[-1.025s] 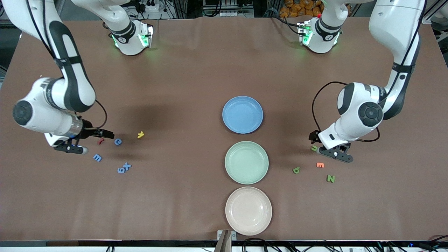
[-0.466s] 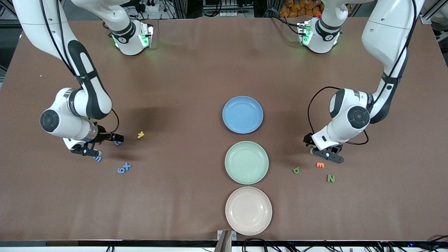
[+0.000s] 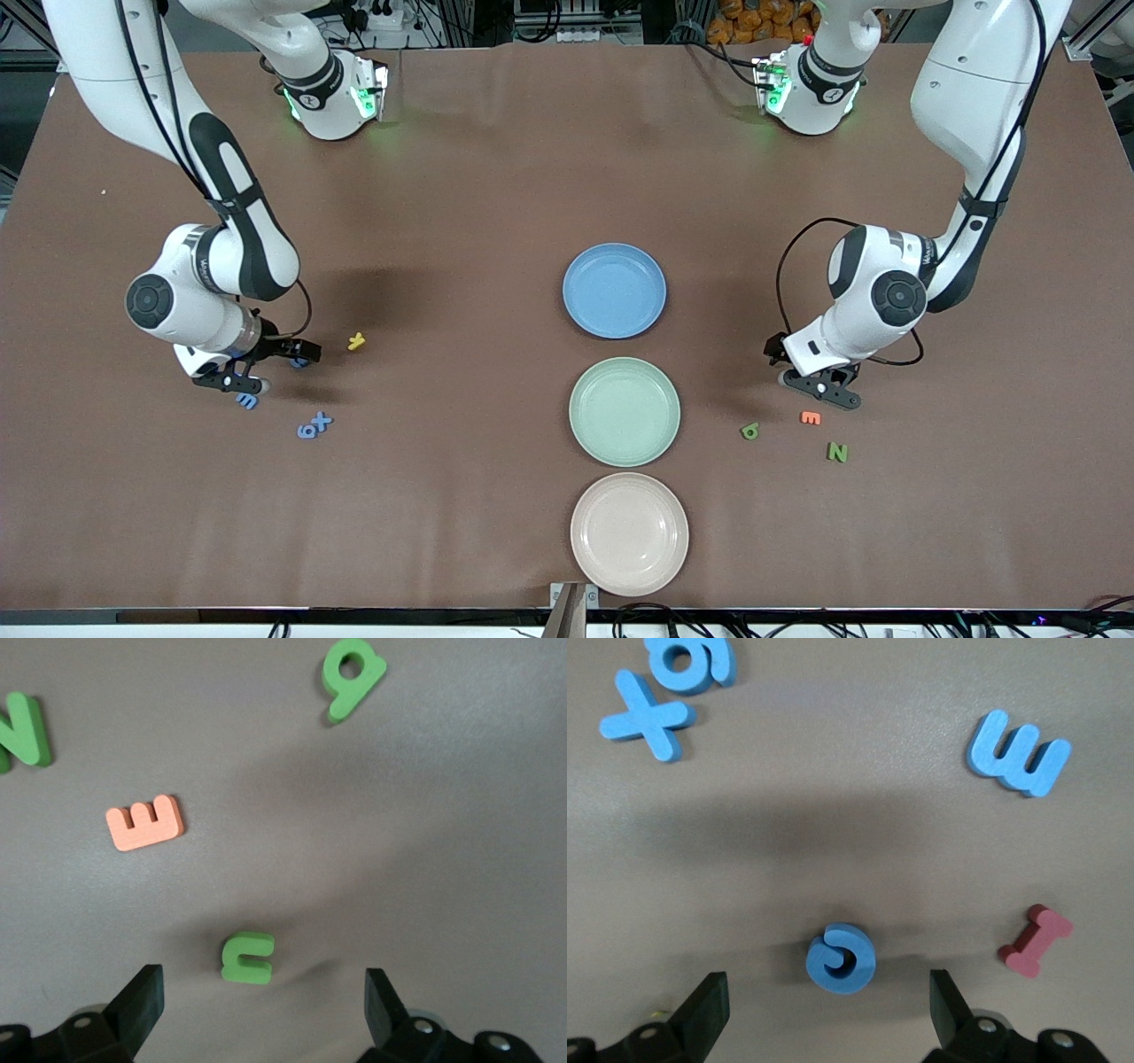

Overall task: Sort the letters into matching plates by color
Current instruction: 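Grasp the green u with the left gripper while the right gripper grasps the blue c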

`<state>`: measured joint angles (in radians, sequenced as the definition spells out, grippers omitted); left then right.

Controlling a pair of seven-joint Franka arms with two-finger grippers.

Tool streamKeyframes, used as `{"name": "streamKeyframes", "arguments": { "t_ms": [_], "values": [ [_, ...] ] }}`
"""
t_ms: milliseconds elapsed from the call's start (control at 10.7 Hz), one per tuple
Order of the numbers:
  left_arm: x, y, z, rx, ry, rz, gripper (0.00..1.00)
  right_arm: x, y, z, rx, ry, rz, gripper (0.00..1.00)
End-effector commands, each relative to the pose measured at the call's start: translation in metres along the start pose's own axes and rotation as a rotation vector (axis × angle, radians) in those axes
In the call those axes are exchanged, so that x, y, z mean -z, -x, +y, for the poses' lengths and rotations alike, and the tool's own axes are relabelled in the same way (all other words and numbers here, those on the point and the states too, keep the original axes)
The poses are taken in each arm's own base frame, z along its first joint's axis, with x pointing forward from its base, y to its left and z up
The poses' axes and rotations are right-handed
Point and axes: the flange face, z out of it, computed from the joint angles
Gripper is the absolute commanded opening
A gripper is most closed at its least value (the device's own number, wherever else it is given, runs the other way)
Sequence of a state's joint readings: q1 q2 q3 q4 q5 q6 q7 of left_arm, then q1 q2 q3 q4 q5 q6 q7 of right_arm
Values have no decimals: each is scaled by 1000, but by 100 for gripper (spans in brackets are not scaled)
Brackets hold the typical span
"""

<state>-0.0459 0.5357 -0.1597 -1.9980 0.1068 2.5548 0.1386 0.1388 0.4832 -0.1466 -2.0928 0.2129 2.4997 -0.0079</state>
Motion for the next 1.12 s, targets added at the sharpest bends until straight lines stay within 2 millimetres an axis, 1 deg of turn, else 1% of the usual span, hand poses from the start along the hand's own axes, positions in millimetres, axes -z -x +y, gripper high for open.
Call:
{"name": "streamKeyframes", "arguments": {
  "t_ms": [0,93,186,280,373,653,839,1025],
  "values": [
    [-8,4,-8,-62,-9,0,100,-13,16,-1,7,-2,12,91],
    [-10,4,-7,-62,-7,-2,100,-13,17,-2,11,-1,26,87],
    [-10,2,-7,-64,-8,0,100,-14,18,-3,14,1,27,72],
    [-10,-1,-3,-71,-8,2,98,-15,19,-5,24,5,25,60],
    [-13,-3,-3,-70,-6,2,93,-14,18,-4,24,5,28,57],
    [-14,-6,-2,-75,-6,6,90,-11,15,0,20,6,36,57],
    [-18,-7,-3,-70,-3,2,89,-9,11,2,16,6,45,59],
    [-20,-6,-4,-68,-2,-1,87,-5,7,4,13,5,61,59]
  ]
}}
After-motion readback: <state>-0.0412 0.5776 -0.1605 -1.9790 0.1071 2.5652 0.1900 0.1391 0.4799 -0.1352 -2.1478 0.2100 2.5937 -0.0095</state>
